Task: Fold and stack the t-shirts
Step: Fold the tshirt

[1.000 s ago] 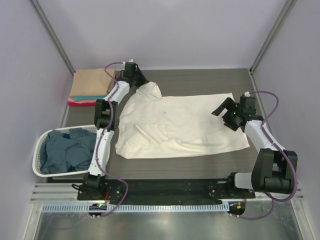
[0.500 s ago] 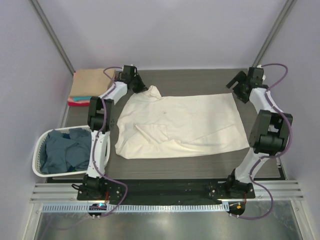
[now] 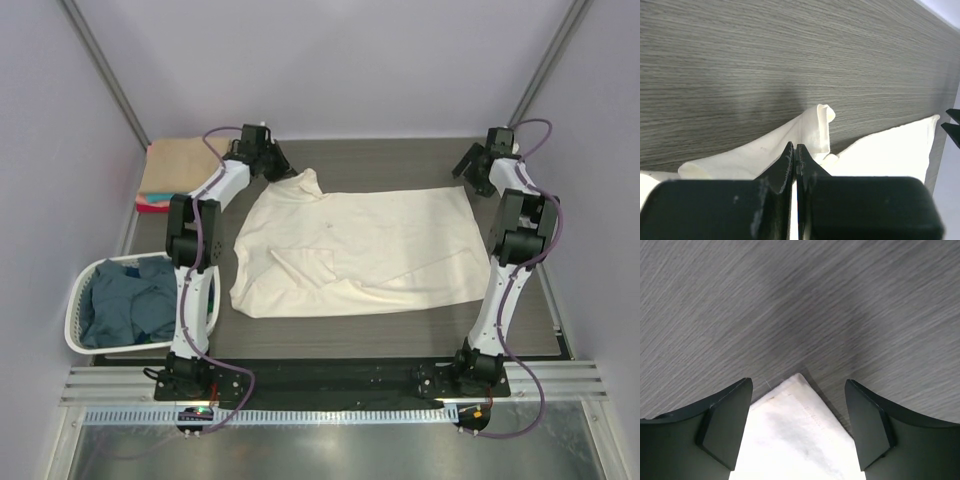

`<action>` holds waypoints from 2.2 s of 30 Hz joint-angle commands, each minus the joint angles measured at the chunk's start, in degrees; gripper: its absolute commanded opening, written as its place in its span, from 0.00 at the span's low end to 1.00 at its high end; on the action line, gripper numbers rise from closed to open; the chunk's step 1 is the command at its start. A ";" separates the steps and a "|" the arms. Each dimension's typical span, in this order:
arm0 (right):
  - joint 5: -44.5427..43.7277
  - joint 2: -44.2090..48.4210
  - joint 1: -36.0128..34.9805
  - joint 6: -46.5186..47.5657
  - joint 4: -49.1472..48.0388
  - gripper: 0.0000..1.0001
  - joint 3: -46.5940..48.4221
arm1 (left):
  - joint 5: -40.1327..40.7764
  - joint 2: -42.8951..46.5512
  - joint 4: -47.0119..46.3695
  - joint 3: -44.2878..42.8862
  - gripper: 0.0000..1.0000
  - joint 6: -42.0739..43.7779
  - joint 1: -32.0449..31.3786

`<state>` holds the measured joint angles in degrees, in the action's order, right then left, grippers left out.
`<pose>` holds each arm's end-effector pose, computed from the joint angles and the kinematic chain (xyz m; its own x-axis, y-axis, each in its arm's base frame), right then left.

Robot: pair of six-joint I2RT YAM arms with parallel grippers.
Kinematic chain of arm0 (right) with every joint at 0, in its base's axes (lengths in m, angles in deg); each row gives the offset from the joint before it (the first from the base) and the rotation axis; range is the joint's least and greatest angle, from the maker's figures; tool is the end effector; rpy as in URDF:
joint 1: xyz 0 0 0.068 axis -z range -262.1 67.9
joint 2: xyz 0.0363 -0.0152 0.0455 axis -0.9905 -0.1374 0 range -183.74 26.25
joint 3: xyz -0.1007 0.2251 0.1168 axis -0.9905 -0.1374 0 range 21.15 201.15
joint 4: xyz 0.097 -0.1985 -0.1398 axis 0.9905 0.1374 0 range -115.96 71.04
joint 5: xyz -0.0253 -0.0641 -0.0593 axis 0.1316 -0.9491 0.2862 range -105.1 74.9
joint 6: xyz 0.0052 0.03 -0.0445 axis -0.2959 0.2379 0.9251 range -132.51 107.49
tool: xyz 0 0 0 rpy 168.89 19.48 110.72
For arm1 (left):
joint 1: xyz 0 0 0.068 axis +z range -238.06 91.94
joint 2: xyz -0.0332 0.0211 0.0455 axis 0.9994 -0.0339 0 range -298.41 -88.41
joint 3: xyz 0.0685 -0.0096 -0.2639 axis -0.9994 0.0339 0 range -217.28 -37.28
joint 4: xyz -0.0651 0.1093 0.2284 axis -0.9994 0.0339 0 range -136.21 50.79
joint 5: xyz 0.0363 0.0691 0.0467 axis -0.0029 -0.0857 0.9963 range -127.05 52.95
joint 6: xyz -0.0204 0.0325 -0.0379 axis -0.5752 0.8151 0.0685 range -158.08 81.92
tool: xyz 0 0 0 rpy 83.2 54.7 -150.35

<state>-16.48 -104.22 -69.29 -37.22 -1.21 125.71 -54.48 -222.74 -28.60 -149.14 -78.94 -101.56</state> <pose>0.4946 -0.1134 0.1765 -0.5863 0.5618 -0.5836 0.5302 0.8108 0.2480 0.5191 -0.1357 0.1946 -0.7650 -0.4582 -0.4525 -0.0725 0.7595 -0.6465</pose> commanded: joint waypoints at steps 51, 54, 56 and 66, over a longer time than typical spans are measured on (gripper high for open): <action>7.45 28.60 -0.43 0.72 -2.69 0.01 -26.59 | 7.94 33.68 14.83 19.99 0.00 11.33 -4.96; 6.93 30.88 -0.08 0.45 -2.61 0.01 -29.05 | 8.12 36.32 13.95 23.33 0.00 11.15 -5.22; 6.23 32.73 0.19 0.01 -2.69 0.01 -30.89 | 8.38 38.07 13.60 25.44 0.00 11.07 -5.31; 5.34 38.19 0.72 -0.69 -2.78 0.01 -36.96 | 8.91 45.37 13.51 33.18 0.00 11.07 -5.31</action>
<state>-9.95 -69.71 -68.85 -37.07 -2.78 89.77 -46.17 -181.43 -13.22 -117.42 -67.80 -106.80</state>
